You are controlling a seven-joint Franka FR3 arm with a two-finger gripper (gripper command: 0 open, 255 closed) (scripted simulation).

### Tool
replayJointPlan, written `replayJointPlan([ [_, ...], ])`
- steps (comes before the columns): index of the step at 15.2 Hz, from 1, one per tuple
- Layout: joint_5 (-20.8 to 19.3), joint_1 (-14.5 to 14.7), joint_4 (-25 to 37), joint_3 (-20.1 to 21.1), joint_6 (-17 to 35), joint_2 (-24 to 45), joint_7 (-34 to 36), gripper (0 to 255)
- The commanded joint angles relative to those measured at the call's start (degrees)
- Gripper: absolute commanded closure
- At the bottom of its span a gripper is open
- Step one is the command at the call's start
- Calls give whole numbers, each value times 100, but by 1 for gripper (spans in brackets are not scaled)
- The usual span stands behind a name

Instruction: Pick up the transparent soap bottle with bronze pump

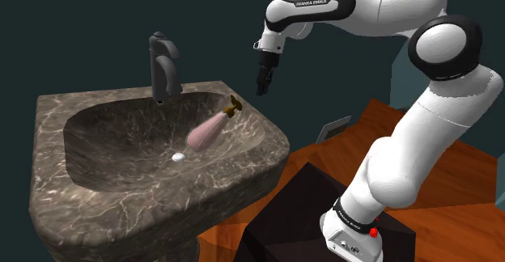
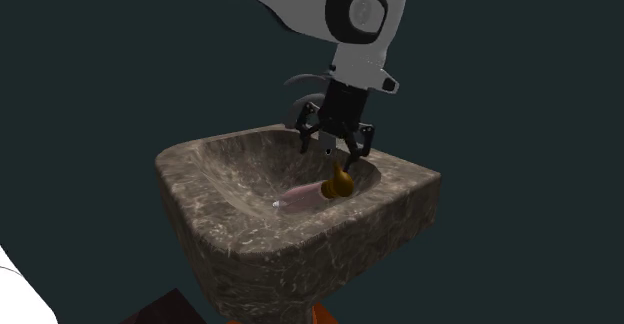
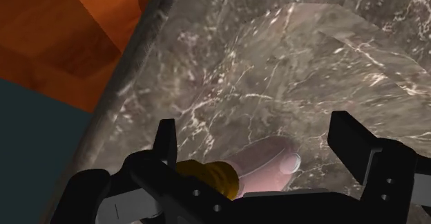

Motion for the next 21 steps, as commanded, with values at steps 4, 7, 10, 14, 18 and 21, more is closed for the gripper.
replayJointPlan([
  [4,621,-25,1157,35,-388,1406,-879,0],
  [7,927,-110,1990,169,-730,2251,-1269,0],
  [10,1173,-218,2933,358,-1134,3107,-1556,0],
  [14,1298,-283,3497,504,-1294,3693,-1721,0],
  [18,1311,-267,3322,510,-1051,3775,-1799,0],
  [21,1317,-262,3259,513,-958,3812,-1830,0],
])
